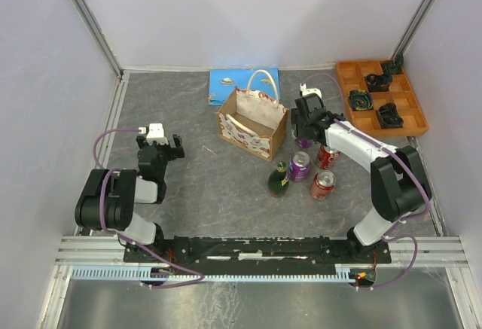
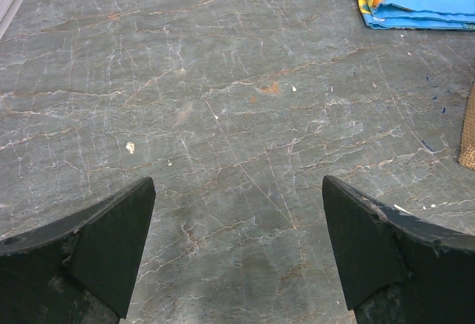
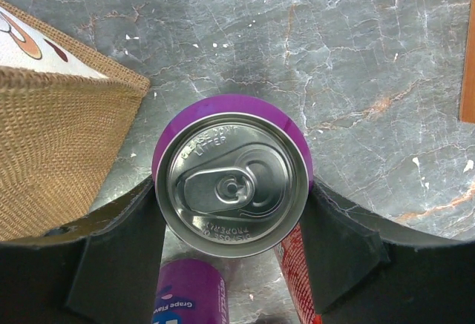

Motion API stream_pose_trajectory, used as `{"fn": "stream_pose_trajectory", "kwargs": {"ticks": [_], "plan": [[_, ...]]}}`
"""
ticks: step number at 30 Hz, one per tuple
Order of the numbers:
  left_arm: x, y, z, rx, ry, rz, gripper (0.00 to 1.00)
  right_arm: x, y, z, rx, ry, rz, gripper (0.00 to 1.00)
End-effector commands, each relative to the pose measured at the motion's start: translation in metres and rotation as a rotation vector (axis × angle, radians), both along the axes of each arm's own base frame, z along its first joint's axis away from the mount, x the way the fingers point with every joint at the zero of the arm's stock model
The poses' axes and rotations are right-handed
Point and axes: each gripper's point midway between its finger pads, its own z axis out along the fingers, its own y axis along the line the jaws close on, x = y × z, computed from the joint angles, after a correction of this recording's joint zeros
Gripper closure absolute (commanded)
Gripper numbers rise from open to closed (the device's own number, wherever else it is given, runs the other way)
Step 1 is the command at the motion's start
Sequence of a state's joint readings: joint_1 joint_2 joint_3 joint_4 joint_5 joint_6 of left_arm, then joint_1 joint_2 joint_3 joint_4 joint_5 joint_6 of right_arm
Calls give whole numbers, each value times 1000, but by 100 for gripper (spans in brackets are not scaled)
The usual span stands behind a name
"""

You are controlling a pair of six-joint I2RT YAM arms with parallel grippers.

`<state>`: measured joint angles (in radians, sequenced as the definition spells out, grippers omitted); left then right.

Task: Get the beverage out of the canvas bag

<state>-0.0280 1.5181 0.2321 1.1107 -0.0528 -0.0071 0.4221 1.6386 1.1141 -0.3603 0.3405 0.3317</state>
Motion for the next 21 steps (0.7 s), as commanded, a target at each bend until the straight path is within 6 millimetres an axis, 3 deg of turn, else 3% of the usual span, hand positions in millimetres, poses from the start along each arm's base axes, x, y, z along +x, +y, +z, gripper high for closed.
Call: {"fn": "stream_pose_trajectory", "kwargs": {"ticks": [1,3,6,12,15,21], "plan": [[6,5,17,2,-70,25,1,19,1,19,36,-90,-43,72],[6,5,17,2,-68,25,1,19,0,17,31,-82,-49,55],[6,5,17,2,-70,25,1,19,-2,15,25,-77,-59,38],[6,5,17,2,-70,24,1,21,-7,17,5,-79,-73,18],[6,5,17,2,-70,24,1,24,-8,20,-2,-86,-75,2],[6,5,17,3,-68,25,1,31,-9,37,-16,-123,-62,1]]}}
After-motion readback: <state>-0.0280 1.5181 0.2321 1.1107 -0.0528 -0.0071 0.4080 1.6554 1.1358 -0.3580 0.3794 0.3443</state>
